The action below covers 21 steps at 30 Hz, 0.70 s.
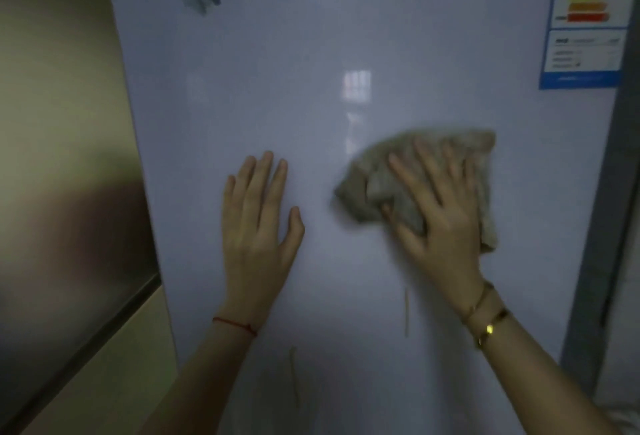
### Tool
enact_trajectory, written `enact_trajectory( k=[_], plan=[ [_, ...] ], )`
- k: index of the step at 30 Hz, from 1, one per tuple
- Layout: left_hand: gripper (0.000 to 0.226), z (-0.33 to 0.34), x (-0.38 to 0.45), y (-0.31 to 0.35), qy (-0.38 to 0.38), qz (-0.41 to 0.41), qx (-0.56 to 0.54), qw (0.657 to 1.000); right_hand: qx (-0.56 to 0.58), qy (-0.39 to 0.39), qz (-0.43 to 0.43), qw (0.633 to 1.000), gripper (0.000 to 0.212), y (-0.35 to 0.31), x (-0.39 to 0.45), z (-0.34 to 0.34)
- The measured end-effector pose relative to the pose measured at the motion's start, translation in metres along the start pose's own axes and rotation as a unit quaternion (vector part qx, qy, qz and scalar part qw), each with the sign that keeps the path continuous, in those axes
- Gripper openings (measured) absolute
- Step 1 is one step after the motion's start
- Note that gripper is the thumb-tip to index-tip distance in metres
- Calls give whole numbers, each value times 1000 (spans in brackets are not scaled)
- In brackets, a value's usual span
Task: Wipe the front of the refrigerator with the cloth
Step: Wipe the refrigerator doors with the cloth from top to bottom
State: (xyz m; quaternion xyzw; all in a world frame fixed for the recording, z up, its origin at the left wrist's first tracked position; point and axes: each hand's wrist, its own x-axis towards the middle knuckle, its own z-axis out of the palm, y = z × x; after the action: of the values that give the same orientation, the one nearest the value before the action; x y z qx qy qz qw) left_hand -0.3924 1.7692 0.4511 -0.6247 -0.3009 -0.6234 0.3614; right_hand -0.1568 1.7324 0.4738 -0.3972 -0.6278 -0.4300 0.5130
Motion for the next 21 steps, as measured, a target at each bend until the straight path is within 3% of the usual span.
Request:
enact_trajectory(
  k=[4, 8, 10, 16, 21],
  plan=[
    [53, 9, -3, -4, 7, 2, 25, 1000, 12, 36, 5, 999, 50, 12, 20, 6],
    [54, 11, -5, -6, 9, 5, 32, 999, 1, -81, -125, 989, 51, 6, -61, -4],
    [53, 11, -5, -6, 15, 4, 33, 999, -2, -97, -143, 985, 51, 19, -64, -12],
    [50, 9, -5, -2, 25, 1, 28, 999, 18, 29, 20, 999, 50, 39, 9, -5],
    [49, 7, -9, 1, 38, -22, 28, 999, 30, -94, -119, 988, 42, 8, -91, -10]
  ],
)
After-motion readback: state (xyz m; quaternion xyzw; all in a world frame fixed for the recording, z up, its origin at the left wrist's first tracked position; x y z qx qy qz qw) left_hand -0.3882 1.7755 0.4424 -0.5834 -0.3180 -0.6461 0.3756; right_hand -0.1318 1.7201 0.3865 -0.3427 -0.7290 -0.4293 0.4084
